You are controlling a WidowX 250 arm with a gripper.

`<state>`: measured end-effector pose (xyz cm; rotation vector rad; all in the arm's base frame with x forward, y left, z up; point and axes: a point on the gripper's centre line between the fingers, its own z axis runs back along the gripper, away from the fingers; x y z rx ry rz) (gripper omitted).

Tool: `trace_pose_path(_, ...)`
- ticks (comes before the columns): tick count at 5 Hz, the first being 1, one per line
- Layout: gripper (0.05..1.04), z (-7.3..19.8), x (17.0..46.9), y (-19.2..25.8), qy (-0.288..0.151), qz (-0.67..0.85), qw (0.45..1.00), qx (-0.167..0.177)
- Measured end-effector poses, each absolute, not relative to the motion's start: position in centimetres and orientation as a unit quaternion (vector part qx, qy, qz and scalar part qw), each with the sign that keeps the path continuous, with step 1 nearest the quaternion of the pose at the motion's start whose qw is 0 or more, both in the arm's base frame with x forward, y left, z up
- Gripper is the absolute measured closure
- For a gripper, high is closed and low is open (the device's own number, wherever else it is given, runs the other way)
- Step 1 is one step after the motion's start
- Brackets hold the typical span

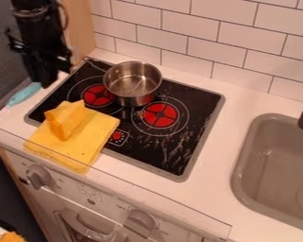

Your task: Move the ladle to the right side of the yellow cloth

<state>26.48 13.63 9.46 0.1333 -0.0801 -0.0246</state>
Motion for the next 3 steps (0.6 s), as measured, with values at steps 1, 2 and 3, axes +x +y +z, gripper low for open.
trace_pose_path(1, 0.968, 8.8, 28.1, 8.9, -0.062, -0.076, 0.995, 0.018)
trace_pose_path(2, 0.968, 7.6, 29.0, 3.7, -0.064, -0.124, 0.99, 0.003)
trace_pose_path(3, 0.968, 6.5, 29.6, 1.9, -0.067, -0.109, 0.992, 0.002)
